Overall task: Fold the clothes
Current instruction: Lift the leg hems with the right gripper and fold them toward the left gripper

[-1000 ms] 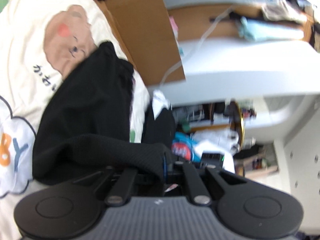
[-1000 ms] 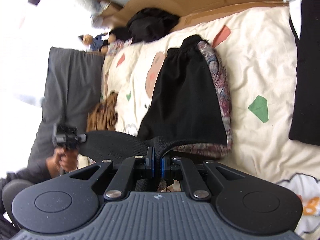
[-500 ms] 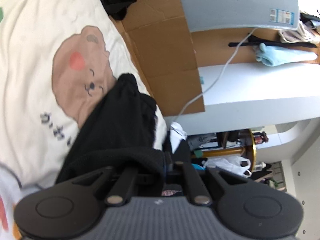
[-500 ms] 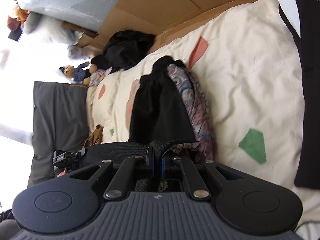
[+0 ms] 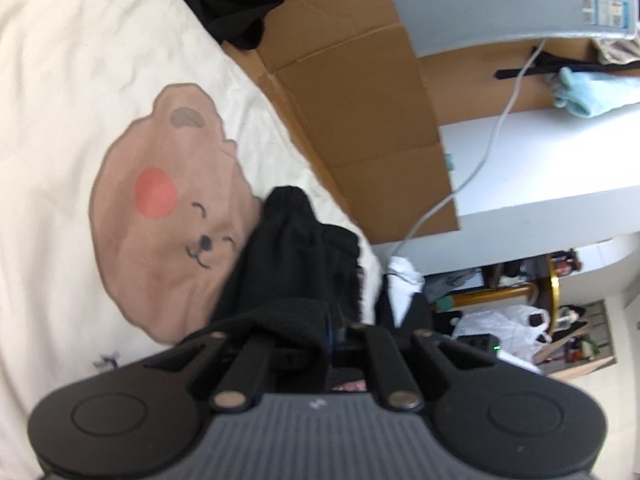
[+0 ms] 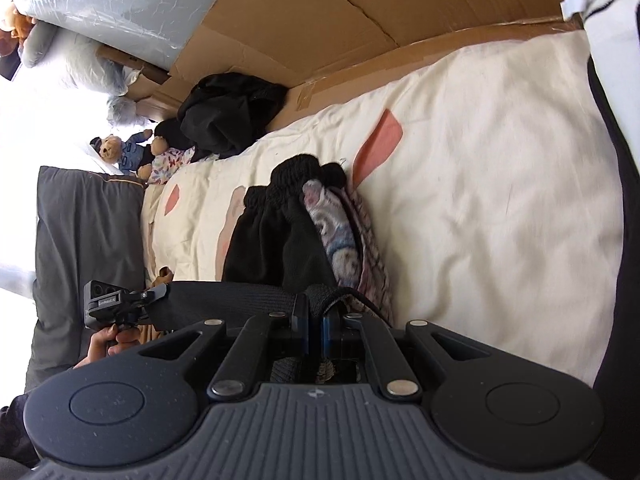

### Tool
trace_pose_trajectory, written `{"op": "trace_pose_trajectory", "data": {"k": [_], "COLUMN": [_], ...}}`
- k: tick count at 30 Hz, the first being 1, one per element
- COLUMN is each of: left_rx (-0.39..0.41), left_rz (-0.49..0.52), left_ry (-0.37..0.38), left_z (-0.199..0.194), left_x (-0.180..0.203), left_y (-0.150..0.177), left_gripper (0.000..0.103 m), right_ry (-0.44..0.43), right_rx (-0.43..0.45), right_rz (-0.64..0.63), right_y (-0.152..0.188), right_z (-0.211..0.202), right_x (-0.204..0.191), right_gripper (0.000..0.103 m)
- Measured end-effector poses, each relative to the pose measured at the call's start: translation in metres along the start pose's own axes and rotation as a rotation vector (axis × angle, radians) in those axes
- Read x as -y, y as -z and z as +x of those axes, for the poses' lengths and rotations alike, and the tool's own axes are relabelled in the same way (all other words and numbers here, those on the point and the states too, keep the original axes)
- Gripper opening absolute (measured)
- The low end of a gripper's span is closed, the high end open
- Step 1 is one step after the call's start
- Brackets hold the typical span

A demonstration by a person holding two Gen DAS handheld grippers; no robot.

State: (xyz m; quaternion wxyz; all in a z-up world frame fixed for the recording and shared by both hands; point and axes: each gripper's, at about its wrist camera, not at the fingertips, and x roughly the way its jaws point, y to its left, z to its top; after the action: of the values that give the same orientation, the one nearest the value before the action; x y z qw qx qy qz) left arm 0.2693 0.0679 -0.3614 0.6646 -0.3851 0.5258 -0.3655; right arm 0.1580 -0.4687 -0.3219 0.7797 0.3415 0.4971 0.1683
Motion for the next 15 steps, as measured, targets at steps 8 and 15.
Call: {"op": "trace_pose_trajectory", "data": {"k": [8, 15], "left_rx": [0.020, 0.046], "left_rz": [0.023, -0.068], "left_ry": [0.010, -0.037], "left_z": [0.009, 0.032], "left_x": [-0.003, -0.035], "left_y": [-0.020, -0.023], "left_gripper": [0.006, 0.007], "right_ry": [0.003, 0.015], "right_rx": [0.002, 0.014], "right_rz": [-0.005, 0.117], "right_y": [-0.022, -0.029], "right_z": [0.005, 0.028], "right_x": [0.002, 0.031], "right_gripper": [0.006, 0.006]}}
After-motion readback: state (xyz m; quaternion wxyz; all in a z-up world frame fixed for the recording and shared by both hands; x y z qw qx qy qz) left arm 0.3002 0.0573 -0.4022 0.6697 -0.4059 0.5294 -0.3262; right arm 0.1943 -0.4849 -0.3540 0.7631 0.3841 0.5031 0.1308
